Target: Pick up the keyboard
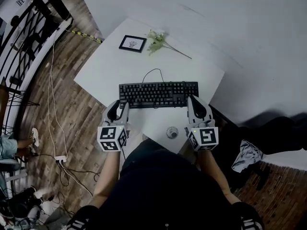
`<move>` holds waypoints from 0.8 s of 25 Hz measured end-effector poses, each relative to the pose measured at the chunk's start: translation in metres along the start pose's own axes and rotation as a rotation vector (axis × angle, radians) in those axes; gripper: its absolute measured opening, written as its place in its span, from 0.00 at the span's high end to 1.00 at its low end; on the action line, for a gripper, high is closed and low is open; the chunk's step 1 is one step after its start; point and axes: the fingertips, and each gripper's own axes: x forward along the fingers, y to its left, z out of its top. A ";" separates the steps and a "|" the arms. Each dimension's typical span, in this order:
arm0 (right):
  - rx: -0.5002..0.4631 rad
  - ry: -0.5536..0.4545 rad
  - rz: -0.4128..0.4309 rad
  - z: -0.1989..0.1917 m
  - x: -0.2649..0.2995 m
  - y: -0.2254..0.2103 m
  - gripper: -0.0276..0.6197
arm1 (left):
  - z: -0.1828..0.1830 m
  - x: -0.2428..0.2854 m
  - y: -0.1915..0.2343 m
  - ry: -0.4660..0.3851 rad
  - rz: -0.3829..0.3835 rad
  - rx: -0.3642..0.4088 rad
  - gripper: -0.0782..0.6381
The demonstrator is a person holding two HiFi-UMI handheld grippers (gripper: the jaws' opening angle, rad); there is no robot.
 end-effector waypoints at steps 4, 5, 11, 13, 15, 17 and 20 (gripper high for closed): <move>-0.006 0.049 -0.034 -0.015 0.005 -0.009 0.94 | -0.021 0.017 0.016 0.077 -0.013 -0.015 0.70; -0.008 0.059 -0.043 -0.018 0.006 -0.011 0.94 | -0.027 0.022 0.020 0.101 -0.017 -0.016 0.68; -0.002 0.100 -0.096 -0.028 0.014 -0.022 0.94 | -0.062 0.046 0.045 0.211 -0.023 -0.056 0.66; -0.006 0.108 -0.107 -0.030 0.017 -0.024 0.94 | -0.076 0.053 0.053 0.262 -0.024 -0.067 0.66; -0.007 0.116 -0.118 -0.032 0.019 -0.028 0.94 | -0.091 0.061 0.057 0.322 -0.031 -0.086 0.66; -0.003 0.128 -0.129 -0.036 0.021 -0.031 0.94 | -0.102 0.068 0.060 0.372 -0.042 -0.108 0.63; 0.000 0.141 -0.134 -0.039 0.024 -0.033 0.94 | -0.112 0.075 0.065 0.426 -0.048 -0.136 0.60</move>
